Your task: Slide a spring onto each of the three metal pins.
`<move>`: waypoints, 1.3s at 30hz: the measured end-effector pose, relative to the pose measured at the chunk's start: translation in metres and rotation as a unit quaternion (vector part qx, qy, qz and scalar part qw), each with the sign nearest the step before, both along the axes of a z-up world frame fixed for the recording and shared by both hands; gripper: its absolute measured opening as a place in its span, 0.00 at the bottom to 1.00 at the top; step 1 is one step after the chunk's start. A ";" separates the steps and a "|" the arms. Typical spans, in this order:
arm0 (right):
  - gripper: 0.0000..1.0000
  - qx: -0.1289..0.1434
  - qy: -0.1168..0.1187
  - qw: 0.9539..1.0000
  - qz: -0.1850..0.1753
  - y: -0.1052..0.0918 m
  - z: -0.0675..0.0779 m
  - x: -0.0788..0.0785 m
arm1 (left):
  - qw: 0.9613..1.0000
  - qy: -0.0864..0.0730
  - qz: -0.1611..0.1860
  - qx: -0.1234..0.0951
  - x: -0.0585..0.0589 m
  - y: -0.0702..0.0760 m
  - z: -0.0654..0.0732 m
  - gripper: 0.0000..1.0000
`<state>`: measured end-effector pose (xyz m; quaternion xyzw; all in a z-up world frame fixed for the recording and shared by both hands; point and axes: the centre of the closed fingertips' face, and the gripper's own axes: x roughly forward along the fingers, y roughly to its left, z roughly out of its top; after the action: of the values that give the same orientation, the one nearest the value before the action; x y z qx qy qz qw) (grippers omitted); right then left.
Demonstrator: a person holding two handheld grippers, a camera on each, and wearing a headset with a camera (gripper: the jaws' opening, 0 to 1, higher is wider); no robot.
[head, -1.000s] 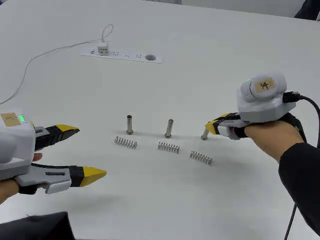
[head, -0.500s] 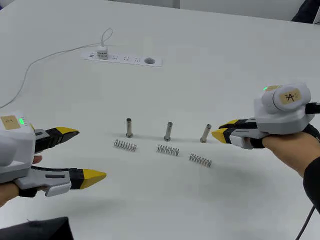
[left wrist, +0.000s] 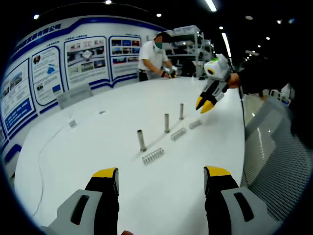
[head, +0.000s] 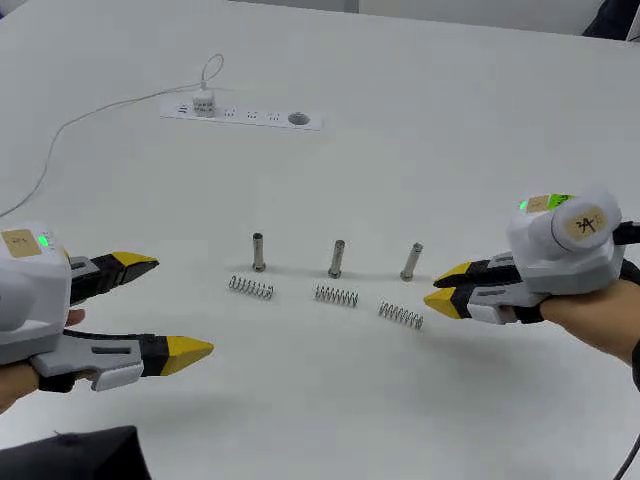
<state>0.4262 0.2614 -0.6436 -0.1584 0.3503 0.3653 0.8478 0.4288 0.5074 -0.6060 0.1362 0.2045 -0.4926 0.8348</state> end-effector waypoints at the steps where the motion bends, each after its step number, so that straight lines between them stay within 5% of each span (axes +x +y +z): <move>1: 0.16 -0.003 0.002 1.000 0.009 0.000 -0.004 -0.002 | 1.000 0.000 0.000 0.000 0.000 0.000 0.000 0.72; 19: 0.15 -0.021 0.010 0.998 0.062 0.006 -0.034 -0.005 | 1.000 0.001 0.001 0.005 -0.003 -0.002 0.000 0.72; 39: 0.12 -0.025 0.004 0.997 0.066 0.006 -0.033 -0.005 | 1.000 0.003 -0.002 0.005 -0.004 -0.004 -0.002 0.71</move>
<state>0.4209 0.2677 -0.6763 -0.2010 0.3519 0.4122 0.8160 0.4245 0.5033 -0.6078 0.1392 0.2095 -0.4936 0.8325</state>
